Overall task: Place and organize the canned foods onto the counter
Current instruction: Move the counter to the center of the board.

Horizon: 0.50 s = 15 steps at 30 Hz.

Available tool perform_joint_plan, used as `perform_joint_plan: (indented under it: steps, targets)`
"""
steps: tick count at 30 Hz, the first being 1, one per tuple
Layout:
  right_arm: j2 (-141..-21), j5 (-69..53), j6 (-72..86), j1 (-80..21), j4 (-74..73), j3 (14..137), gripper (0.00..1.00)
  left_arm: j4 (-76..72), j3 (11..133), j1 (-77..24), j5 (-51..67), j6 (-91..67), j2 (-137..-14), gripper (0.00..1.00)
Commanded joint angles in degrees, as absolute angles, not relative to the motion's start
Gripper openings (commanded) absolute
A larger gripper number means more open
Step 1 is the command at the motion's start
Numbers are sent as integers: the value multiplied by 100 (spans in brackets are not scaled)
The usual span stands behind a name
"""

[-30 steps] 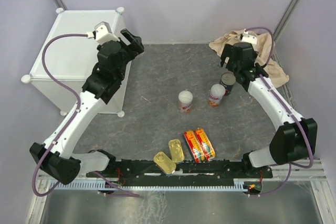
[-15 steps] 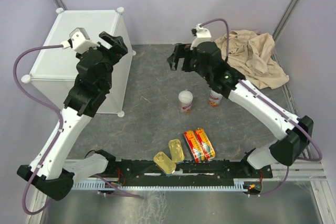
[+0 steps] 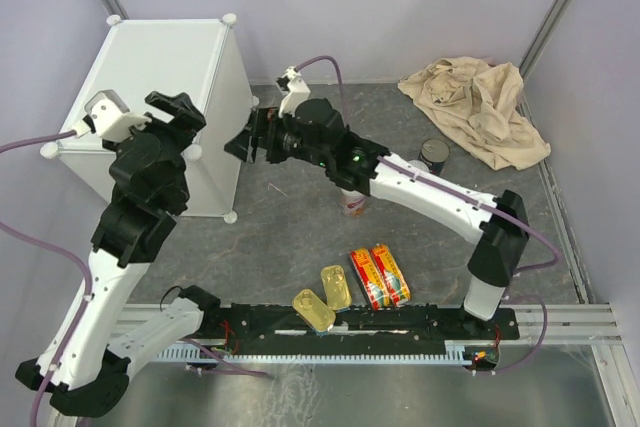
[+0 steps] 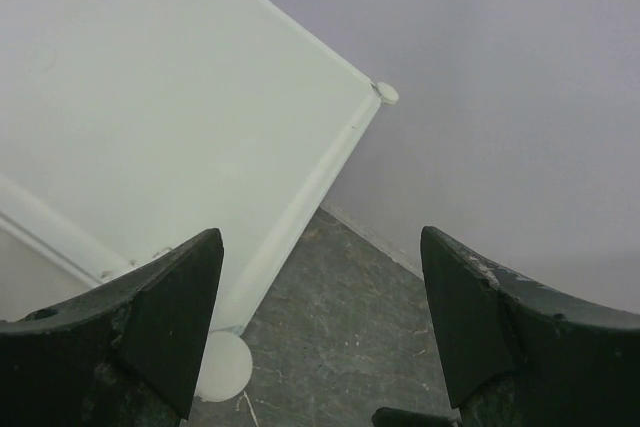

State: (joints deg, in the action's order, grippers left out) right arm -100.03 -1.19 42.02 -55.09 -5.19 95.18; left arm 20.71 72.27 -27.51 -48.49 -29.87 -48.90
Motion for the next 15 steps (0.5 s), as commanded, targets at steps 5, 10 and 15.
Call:
perform_joint_plan:
  steps: [5, 10, 15]
  targets:
    - [-10896, -751, 5110, -5783, 278, 10654, 96, 2228, 7103, -2777, -5487, -2570, -4426, 83]
    - [-11297, -804, 5271, -5878, 183, 11164, 95, 2267, 7029, -2776, -5440, -2558, -4345, 83]
    - [-11655, -880, 5482, -5900, 150, 11519, 93, 2194, 6916, -2777, -5345, -2577, -4232, 82]
